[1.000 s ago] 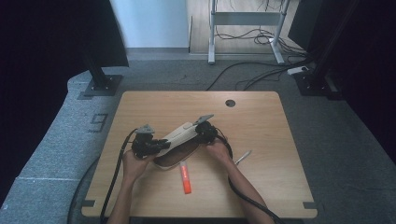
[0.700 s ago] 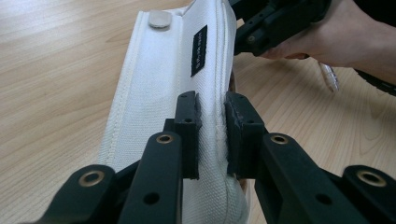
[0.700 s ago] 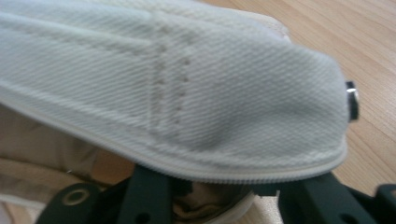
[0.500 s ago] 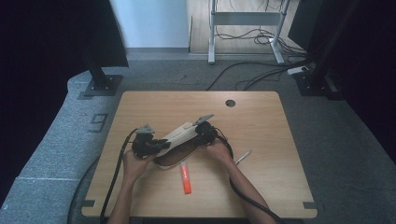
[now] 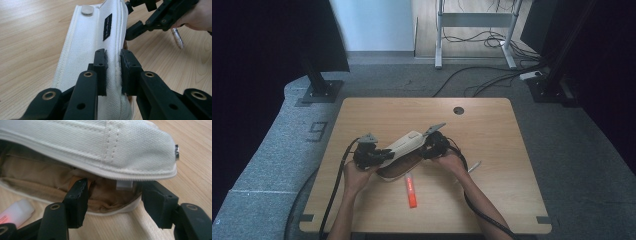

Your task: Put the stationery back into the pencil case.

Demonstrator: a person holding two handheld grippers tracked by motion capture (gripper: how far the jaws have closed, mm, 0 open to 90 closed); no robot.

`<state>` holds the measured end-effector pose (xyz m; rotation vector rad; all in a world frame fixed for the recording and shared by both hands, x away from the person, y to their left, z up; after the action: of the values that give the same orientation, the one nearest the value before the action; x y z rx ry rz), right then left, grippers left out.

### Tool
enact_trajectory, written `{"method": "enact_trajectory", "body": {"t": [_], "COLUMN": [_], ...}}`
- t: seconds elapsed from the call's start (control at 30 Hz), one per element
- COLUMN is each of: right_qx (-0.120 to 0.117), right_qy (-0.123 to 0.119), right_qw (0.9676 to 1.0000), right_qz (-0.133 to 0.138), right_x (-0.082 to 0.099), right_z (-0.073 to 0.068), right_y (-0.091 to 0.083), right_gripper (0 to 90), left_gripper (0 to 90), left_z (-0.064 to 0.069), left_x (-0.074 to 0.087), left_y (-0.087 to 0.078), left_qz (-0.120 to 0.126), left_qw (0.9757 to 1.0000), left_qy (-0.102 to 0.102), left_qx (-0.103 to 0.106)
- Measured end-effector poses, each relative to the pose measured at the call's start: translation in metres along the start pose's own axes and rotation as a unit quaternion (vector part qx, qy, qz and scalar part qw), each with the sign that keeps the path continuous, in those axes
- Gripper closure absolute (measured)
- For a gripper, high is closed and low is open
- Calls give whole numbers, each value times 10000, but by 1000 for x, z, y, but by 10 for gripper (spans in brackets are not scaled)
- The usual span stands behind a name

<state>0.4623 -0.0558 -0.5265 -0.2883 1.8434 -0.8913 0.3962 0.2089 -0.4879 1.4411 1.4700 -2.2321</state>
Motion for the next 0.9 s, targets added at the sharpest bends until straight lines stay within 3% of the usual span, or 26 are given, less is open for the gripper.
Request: {"method": "enact_trajectory", "body": {"t": [0.4, 0.9], "right_qx": [-64, 30], "right_qy": [-79, 142], "right_qw": [9999, 9997], "right_qz": [76, 212], "right_x": [10, 35], "right_z": [-3, 7], "right_y": [-22, -51], "right_gripper": [247, 206], "left_gripper": [760, 757], "left_z": [0, 0], "left_x": [0, 0], "left_y": [1, 1], "left_qz": [2, -12], "left_qw": [10000, 10000], "left_qy": [5, 6], "left_qx": [12, 36]}}
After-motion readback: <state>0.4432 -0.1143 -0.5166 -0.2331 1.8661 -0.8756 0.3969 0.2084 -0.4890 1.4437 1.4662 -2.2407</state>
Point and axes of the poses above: each handheld gripper's, and its own axes: y roughly forward along the jaws, x roughly out of its underside, z roughly to its right, the point moved 1 cm from there along y, roughly forward along the jaws, and after that the axes turned 11 degrees about -x, right-handed, at the moved point
